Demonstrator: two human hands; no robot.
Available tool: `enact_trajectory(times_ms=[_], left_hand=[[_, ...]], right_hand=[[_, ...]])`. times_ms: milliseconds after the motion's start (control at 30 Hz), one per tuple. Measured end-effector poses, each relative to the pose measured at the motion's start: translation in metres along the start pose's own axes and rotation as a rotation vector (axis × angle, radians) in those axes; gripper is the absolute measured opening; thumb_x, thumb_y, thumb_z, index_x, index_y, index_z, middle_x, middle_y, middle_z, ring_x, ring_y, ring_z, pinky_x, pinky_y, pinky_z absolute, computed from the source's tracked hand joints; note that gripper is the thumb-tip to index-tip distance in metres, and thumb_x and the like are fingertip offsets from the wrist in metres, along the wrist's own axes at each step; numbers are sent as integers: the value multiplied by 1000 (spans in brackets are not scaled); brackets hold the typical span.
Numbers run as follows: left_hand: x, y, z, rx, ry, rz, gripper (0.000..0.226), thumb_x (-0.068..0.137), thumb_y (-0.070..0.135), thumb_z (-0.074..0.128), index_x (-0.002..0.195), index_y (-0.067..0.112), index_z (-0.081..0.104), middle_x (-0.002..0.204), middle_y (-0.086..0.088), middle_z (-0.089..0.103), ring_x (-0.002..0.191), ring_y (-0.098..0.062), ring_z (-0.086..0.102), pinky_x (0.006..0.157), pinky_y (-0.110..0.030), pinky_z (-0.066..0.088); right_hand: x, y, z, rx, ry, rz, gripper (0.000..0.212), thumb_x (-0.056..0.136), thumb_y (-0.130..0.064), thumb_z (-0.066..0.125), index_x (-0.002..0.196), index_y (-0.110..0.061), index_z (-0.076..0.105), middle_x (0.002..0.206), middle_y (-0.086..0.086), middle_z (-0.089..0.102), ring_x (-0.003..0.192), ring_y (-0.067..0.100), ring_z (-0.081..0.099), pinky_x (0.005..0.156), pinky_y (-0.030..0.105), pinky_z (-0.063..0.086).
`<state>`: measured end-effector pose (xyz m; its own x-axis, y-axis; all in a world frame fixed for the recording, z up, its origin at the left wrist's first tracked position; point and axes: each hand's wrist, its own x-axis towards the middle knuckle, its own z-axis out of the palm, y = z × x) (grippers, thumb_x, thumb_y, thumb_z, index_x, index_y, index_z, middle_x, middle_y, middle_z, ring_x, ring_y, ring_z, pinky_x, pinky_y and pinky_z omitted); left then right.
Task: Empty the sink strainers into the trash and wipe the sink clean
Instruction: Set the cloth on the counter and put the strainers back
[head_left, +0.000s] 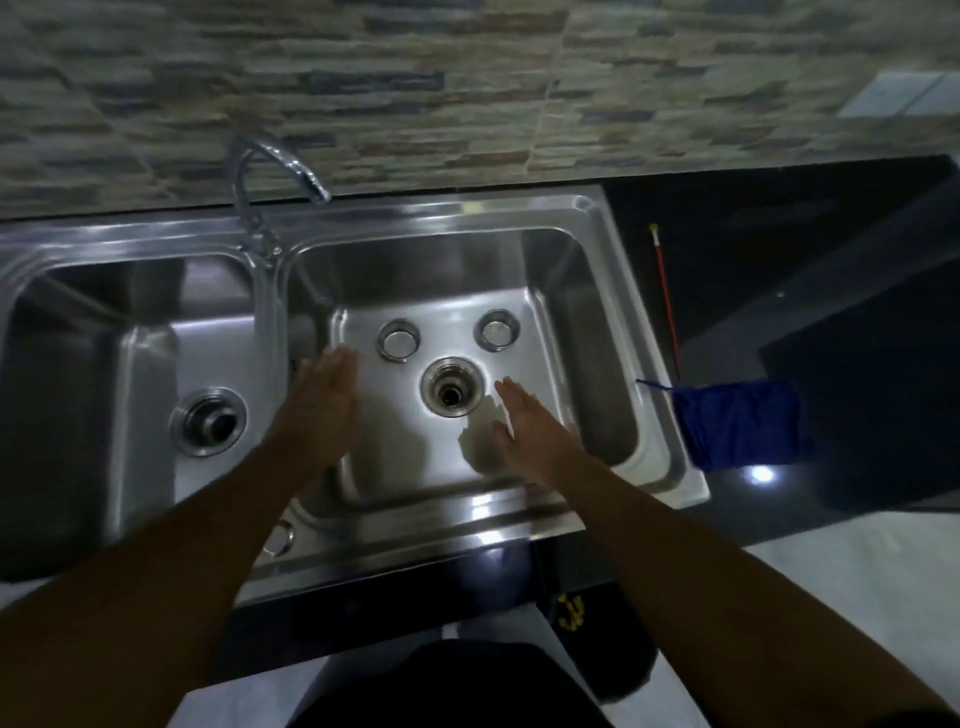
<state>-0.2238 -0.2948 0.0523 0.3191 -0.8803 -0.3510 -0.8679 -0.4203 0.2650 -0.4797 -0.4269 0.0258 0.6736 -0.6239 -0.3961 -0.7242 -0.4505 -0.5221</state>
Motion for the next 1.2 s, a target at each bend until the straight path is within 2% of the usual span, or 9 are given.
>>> enact_trajectory(times_ms=[133, 267, 433, 533, 700, 800, 900, 1067, 1200], left_hand=[[0, -44, 8, -70, 93, -24, 61, 103, 26, 27, 157, -1, 18, 166, -21, 16, 156, -34, 11, 128, -47, 8], [0, -54, 30, 52, 132, -21, 75, 99, 46, 27, 158, 1, 18, 166, -19, 18, 156, -32, 13, 128, -48, 11], [8, -56, 40, 31, 250, -42, 65, 104, 42, 23, 158, 6, 23, 165, -15, 24, 155, -29, 18, 128, -48, 13], [8, -56, 42, -30, 307, -42, 60, 105, 36, 22, 156, 6, 29, 163, -13, 31, 154, -26, 23, 127, -48, 15], [10, -58, 46, -45, 351, -39, 57, 104, 30, 25, 155, 6, 33, 161, -11, 35, 155, -23, 22, 128, -44, 12], [11, -60, 48, -52, 361, -26, 56, 104, 28, 26, 154, 6, 35, 160, -11, 37, 155, -25, 21, 129, -44, 10], [10, -60, 50, -49, 369, -35, 56, 104, 29, 26, 154, 6, 35, 159, -11, 38, 155, -24, 20, 129, -44, 11], [11, -57, 49, -29, 394, -32, 55, 105, 30, 27, 152, 4, 39, 156, -14, 44, 154, -27, 24, 128, -48, 15], [11, -60, 50, -25, 367, -43, 61, 105, 42, 21, 152, 6, 39, 156, -15, 44, 155, -27, 22, 128, -47, 14]], right_hand=[[34, -2, 9, -19, -37, 99, 64, 103, -18, 45, 159, -7, 16, 167, 14, 16, 154, 30, 18, 126, 38, 13], [71, 6, 11, -81, -103, 137, 69, 103, -18, 45, 159, -7, 8, 169, 14, 4, 156, 30, 2, 127, 37, 4], [127, 23, 5, -195, -78, 170, 76, 100, -20, 49, 160, -7, 5, 168, 15, -4, 155, 35, 4, 127, 40, 10], [157, 29, 3, -167, 49, 204, 76, 96, -22, 56, 158, -7, 14, 168, 13, 2, 155, 33, 10, 125, 40, 19], [193, 47, 9, -219, 73, 244, 91, 93, -33, 63, 159, -6, 8, 168, 17, 1, 156, 32, 1, 127, 41, 12], [203, 58, 15, -154, 78, 275, 101, 86, -42, 72, 160, -10, 10, 165, 16, 14, 153, 31, 16, 123, 41, 25], [206, 65, 16, -106, 189, 255, 101, 74, -47, 82, 154, -15, 29, 147, 12, 36, 134, 30, 44, 108, 37, 45], [185, 60, 31, -16, 219, -27, 90, 66, -36, 85, 143, -14, 44, 132, 9, 45, 116, 23, 51, 101, 24, 44], [163, 51, 55, 83, 31, -108, 86, 61, -32, 82, 139, -28, 45, 133, -3, 37, 118, 18, 53, 103, 34, 52]])
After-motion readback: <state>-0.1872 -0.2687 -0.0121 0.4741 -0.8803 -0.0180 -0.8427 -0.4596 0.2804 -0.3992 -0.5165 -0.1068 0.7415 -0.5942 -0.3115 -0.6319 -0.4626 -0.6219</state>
